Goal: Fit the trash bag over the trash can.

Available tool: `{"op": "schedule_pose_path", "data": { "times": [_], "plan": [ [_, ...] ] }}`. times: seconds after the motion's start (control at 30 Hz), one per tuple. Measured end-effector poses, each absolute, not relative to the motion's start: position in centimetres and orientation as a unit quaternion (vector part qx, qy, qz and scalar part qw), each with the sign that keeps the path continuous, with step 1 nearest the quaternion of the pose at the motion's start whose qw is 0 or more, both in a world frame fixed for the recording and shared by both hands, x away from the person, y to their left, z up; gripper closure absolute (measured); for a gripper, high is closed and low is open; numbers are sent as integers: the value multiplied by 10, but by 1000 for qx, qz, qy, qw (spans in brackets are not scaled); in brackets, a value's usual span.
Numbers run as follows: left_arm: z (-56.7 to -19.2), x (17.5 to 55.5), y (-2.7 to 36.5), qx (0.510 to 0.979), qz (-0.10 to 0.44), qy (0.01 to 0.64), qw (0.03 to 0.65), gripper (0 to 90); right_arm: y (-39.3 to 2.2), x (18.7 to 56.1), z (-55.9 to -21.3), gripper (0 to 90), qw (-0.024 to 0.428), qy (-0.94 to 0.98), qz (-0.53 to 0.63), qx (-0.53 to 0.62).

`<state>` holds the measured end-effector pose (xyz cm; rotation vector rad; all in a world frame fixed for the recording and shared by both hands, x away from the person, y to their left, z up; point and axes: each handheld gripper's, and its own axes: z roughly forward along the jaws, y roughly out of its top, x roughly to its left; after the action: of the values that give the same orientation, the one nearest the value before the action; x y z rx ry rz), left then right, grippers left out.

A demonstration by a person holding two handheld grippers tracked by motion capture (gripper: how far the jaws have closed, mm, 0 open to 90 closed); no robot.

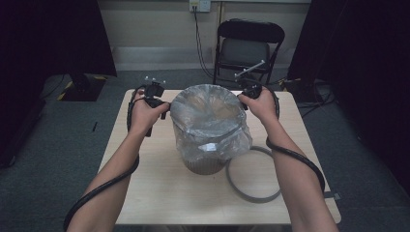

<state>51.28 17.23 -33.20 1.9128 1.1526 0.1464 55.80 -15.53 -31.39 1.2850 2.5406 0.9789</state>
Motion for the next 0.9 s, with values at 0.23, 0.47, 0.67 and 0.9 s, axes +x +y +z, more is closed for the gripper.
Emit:
{"op": "schedule_pose_path", "data": {
  "times": [0.23, 0.47, 0.67, 0.9],
  "plan": [
    [-322, 502, 180, 771, 97, 464, 424, 574, -179, 543, -299, 652, 90, 818, 358, 442],
    [-305, 477, 192, 771, 145, 464, 411, 310, -196, 516, -279, 377, 130, 813, 366, 435],
    [-286, 455, 203, 771, 160, 464, 406, 226, -207, 491, -268, 195, 152, 808, 363, 438],
    [-262, 436, 210, 772, 135, 449, 428, 173, -220, 465, -269, 161, 161, 808, 364, 434]
  ]
}}
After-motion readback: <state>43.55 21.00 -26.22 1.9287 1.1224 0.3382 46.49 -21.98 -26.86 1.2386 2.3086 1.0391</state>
